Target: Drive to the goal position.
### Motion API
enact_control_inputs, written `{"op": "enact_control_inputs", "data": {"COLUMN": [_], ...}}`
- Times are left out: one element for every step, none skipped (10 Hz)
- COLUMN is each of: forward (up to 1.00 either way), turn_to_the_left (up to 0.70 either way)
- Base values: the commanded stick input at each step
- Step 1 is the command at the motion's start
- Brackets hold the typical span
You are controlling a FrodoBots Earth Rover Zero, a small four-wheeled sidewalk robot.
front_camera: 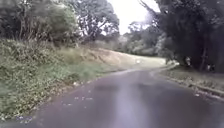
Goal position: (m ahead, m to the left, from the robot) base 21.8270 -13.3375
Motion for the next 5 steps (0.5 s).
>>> {"op": "enact_control_inputs", "data": {"forward": [0.45, 0.45, 0.45, 0.45, 0.45], "turn_to_the_left": [-0.27, -0.27, -0.27, -0.27, -0.16]}}
